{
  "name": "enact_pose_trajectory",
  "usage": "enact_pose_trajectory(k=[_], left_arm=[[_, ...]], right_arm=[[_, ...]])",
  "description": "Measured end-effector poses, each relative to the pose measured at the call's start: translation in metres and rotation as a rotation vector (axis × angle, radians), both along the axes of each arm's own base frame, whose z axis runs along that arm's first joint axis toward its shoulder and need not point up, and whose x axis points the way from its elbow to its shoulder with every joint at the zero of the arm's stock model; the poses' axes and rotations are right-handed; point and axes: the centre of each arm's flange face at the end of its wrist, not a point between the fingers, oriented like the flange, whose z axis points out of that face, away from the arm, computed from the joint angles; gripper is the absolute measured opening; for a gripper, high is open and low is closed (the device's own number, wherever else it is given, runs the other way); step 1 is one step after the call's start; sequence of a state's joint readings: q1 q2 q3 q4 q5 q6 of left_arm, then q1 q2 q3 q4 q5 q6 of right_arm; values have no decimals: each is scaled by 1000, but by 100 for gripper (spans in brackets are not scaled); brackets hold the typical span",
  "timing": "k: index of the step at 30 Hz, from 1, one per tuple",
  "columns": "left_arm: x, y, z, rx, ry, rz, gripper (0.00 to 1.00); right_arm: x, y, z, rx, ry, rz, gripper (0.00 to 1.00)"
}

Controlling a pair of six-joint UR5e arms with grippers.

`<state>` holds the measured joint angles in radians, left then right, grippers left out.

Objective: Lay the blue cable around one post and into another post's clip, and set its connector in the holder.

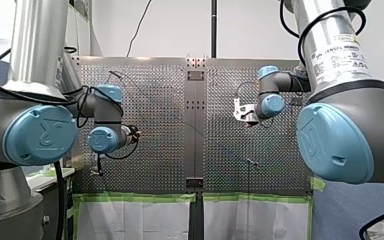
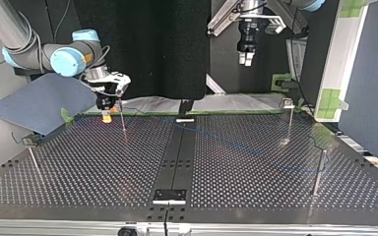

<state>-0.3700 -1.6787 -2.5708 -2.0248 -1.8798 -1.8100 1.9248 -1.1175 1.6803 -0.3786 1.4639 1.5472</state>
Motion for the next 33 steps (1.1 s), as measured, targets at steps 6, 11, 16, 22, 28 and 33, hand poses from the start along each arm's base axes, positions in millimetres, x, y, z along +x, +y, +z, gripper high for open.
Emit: enact_pose_trajectory(k=[6,11,16,22,28,33], left_arm=[[1,0,0,-1,-2,0,88],[1,0,1,-1,-3,0,88],[3,-1,2,-2,-6,0,88],[6,-2,4,-5,-12,0,88],[7,-3,5,-6,-16,1,88],[8,-2,5,2,-14,5,88]], right_arm=[[19,22,-12,-1,-25,-5,100],[34,39,-17,-6,-23,-5,100],[50,57,-22,-13,-21,-4,100],[69,78,-23,-16,-14,-4,100],[83,99,-30,-15,-14,-5,100],[90,125,-42,-4,-18,-7,100]])
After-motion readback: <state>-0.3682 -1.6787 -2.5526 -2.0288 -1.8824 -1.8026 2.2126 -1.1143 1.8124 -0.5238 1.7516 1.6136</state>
